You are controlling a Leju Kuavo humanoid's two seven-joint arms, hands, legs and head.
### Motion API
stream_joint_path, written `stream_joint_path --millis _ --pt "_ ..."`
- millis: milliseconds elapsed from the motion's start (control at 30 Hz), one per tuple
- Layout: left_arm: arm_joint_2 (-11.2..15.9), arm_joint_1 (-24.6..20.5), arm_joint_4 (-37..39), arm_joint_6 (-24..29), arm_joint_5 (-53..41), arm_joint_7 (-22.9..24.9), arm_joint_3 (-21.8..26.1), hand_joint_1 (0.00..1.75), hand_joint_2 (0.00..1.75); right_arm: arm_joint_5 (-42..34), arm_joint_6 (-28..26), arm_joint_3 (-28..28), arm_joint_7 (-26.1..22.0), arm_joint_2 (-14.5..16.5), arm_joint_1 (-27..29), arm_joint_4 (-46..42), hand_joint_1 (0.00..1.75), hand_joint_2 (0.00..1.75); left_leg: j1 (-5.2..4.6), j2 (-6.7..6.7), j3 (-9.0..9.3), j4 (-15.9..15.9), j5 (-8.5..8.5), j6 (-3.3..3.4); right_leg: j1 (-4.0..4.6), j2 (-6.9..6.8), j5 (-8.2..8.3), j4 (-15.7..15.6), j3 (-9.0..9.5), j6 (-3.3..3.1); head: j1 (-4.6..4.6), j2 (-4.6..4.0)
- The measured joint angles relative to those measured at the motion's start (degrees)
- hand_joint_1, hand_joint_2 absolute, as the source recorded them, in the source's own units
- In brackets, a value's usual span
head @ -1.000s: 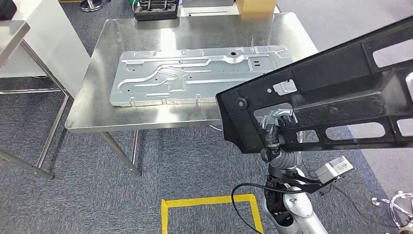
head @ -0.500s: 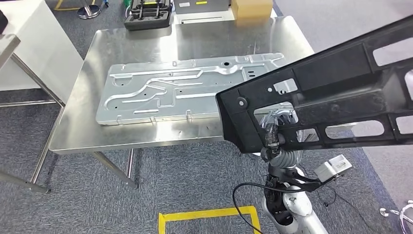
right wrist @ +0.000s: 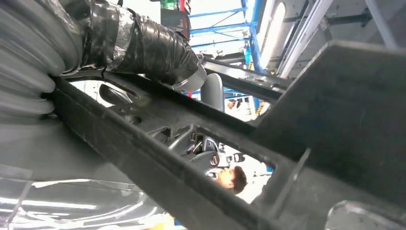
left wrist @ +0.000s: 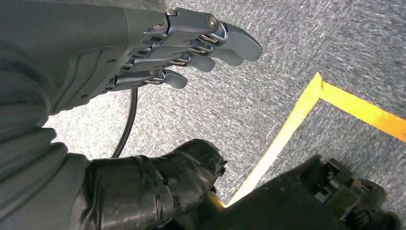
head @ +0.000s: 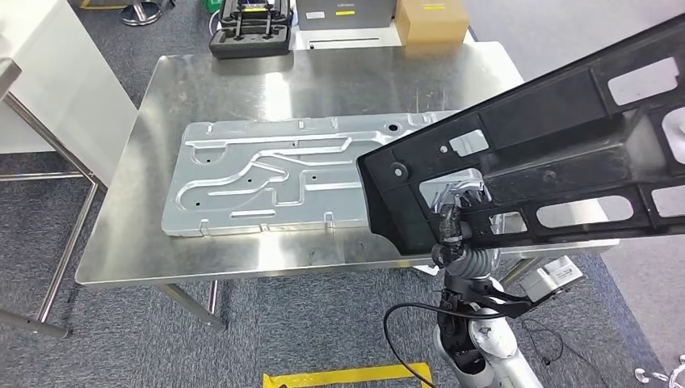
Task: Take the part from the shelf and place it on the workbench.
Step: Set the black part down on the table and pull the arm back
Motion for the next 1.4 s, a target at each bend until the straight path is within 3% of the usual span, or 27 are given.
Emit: stream_joint_path --millis 33,67,167,200,233,333,400,467,500,533,567,667,700,733,800,867,967,1000,1033,1067,1133,1200,1333,1400 --pt "0.09 0.06 0.0 -0.01 0.28 0.12 0.0 0.0 1.75 -0.39 0.0 0.0 0.14 0.02 -0.01 0.21 1.75 1.75 -0.01 -0.08 0.98 0.03 -0.71 0.0 -0.01 -0.01 -0.02 -1.31 -0.55 0.01 0.01 0.0" --pt "0.19 0.1 0.0 -0.02 0.53 0.2 0.0 0.0 1.75 -0.75 0.0 0.0 0.25 0.03 -0.03 0.4 1.75 1.75 -0.01 -0.16 2.02 0.06 -1.44 -0.03 -0.01 -0.02 1.56 -4.12 -0.32 -0.03 0.03 0.0" --pt "0.38 0.04 0.0 -0.03 0.76 0.28 0.0 0.0 1.75 -1.23 0.04 0.0 0.43 0.09 -0.13 0.86 1.75 1.75 -0.15 -0.46 3.66 0.46 -3.57 -0.53 0.15 -0.05 10.68 -13.43 1.17 -0.53 0.03 0.0" --pt "0.42 -0.04 0.0 -0.03 0.77 0.29 0.0 0.0 1.75 -1.29 0.05 0.0 0.48 0.19 -0.16 0.98 1.75 1.75 -0.2 -0.57 3.86 0.6 -3.98 -0.85 0.25 -0.04 12.34 -14.75 1.29 -0.84 0.02 0.0" --pt "0.48 -0.12 0.0 -0.04 0.78 0.31 0.0 0.0 1.75 -1.35 0.08 0.0 0.52 0.29 -0.23 1.08 1.75 1.75 -0.26 -0.67 4.05 0.72 -4.23 -1.18 0.36 -0.03 12.66 -15.15 1.36 -1.19 0.01 0.0" --pt "0.7 -0.11 0.0 -0.05 0.78 0.29 0.0 0.0 1.75 -1.39 0.16 0.0 0.55 0.52 -0.42 1.16 1.75 1.75 -0.15 -0.51 3.17 3.12 -4.61 -2.05 0.17 0.03 12.37 -15.64 2.71 -2.19 -0.07 0.0" --pt "0.76 -0.22 0.0 -0.06 0.76 0.27 0.0 0.0 1.75 -1.39 0.17 0.0 0.55 0.69 -0.52 1.26 1.75 1.75 0.12 -0.29 -0.56 9.44 -5.84 -2.71 0.12 -0.06 11.66 -15.78 3.76 -2.61 -0.18 0.0" --pt "0.77 -0.16 0.0 -0.07 0.76 0.27 0.0 0.0 1.75 -1.39 0.17 0.0 0.55 0.83 -0.56 1.45 1.75 1.75 0.4 -0.18 -5.5 16.0 -8.71 -3.2 0.17 -0.1 10.65 -15.77 4.79 -2.75 -0.24 0.0" --pt "0.78 -0.06 0.0 -0.07 0.76 0.27 0.0 0.0 1.75 -1.39 0.17 0.0 0.55 0.87 -0.55 1.56 1.75 1.75 0.48 -0.15 -7.14 17.31 -9.77 -3.28 0.19 -0.06 10.1 -15.75 5.44 -2.76 -0.25 0.0" --pt "0.79 0.05 0.0 -0.08 0.76 0.27 0.0 0.0 1.75 -1.39 0.17 0.0 0.55 0.89 -0.55 1.68 1.75 1.75 0.51 -0.12 -7.85 16.75 -9.78 -3.25 0.23 -0.01 9.54 -15.72 6.18 -2.75 -0.26 0.0" --pt "0.82 0.1 0.0 -0.08 0.76 0.27 0.0 0.0 1.75 -1.39 0.17 0.0 0.55 0.9 -0.55 1.76 1.75 1.75 0.49 -0.11 -7.57 14.21 -8.22 -3.07 0.27 0.03 8.94 -15.7 7.01 -2.72 -0.26 0.0" --pt "1.05 0.12 0.0 -0.08 0.77 0.28 0.0 0.0 1.75 -1.39 0.17 0.0 0.55 1.02 -0.69 2.02 1.75 1.75 -0.1 -0.11 -4.93 3.65 0.25 -1.84 0.41 0.16 7.29 -15.74 8.86 -2.34 -0.24 0.0" --pt "1.15 0.12 0.0 -0.08 0.77 0.31 0.0 0.0 1.75 -1.39 0.17 0.0 0.55 1.09 -0.75 2.1 1.75 1.75 -0.34 -0.13 -4.42 1.87 1.84 -1.4 0.4 0.24 6.93 -15.95 9.12 -2.07 -0.26 0.0" --pt "1.24 0.12 0.0 -0.08 0.78 0.33 0.0 0.0 1.75 -1.38 0.17 0.0 0.55 1.16 -0.77 2.19 1.75 1.75 -0.49 -0.17 -4.19 0.98 2.32 -1.01 0.44 0.32 6.94 -15.83 9.44 -1.76 -0.28 0.0" --pt "1.33 0.15 0.0 -0.07 0.78 0.34 0.0 0.0 1.75 -1.37 0.17 0.0 0.56 1.24 -0.83 2.26 1.75 1.75 -0.38 -0.15 -2.99 -0.02 2.46 -0.41 0.41 0.27 7.16 -15.12 9.41 -1.31 -0.29 0.0" --pt "1.35 0.12 0.0 -0.07 0.77 0.32 0.0 0.0 1.75 -1.37 0.17 0.0 0.56 1.26 -0.99 2.34 1.75 1.75 -0.18 -0.1 -1.53 -0.72 2.17 0.06 0.38 0.13 6.4 -11.26 7.75 -0.95 -0.27 0.0" --pt "1.35 -0.02 0.0 -0.07 0.76 0.3 0.0 0.0 1.75 -1.37 0.17 0.0 0.55 1.26 -0.95 2.54 1.75 1.75 -0.13 -0.11 -0.28 -0.73 1.02 0.44 0.11 0.06 2.12 -1.86 1.59 -0.17 -0.28 0.0" --pt "1.36 0.03 0.0 -0.08 0.76 0.3 0.0 0.0 1.75 -1.37 0.17 0.0 0.55 1.26 -0.9 2.63 1.75 1.75 -0.1 -0.14 0.21 -0.68 0.52 0.38 -0.06 0.04 1.17 -0.35 0.03 0.1 -0.29 0.0" --pt "1.36 0.11 0.0 -0.08 0.76 0.3 0.0 0.0 1.75 -1.37 0.17 0.0 0.55 1.26 -0.88 2.71 1.75 1.75 -0.04 -0.18 0.8 -0.59 -0.02 0.27 -0.26 0.02 1.21 -0.46 -0.74 0.35 -0.28 0.0" --pt "1.35 0.17 0.0 -0.09 0.76 0.31 0.0 0.0 1.75 -1.37 0.17 0.0 0.55 1.26 -0.88 2.78 1.75 1.75 0.08 -0.22 1.53 -0.39 -0.7 0.09 -0.48 -0.02 2.76 -2.62 -0.52 0.6 -0.29 0.0" --pt "1.34 0.19 0.0 -0.1 0.76 0.3 0.0 0.0 1.75 -1.37 0.17 0.0 0.55 1.27 -0.89 2.92 1.75 1.75 0.27 -0.3 2.94 0.37 -2.34 -0.45 -0.86 -0.08 8.15 -9.5 1.07 1.03 -0.21 0.0" --pt "1.37 0.0 0.0 -0.11 0.76 0.31 0.0 0.0 1.75 -1.37 0.18 0.0 0.56 1.3 -0.88 3.08 1.75 1.75 0.31 -0.39 3.28 1.12 -3.79 -1.22 -0.79 -0.13 11.06 -13.66 2.04 0.58 -0.12 0.0" --pt "1.39 -0.11 0.0 -0.09 0.76 0.32 0.0 0.0 1.75 -1.37 0.21 0.0 0.55 1.38 -0.86 3.17 1.75 1.75 0.45 -0.26 3.45 2.4 -5.16 -2.51 -0.59 0.02 10.48 -14.27 3.04 -1.35 -0.29 0.0" --pt "1.39 -0.22 0.0 -0.09 0.76 0.29 0.0 0.0 1.75 -1.37 0.22 0.0 0.55 1.44 -1.0 3.16 1.75 1.75 0.67 -0.09 0.96 7.17 -6.54 -3.07 -0.66 -0.04 9.9 -14.49 4.24 -1.91 -0.47 0.0"
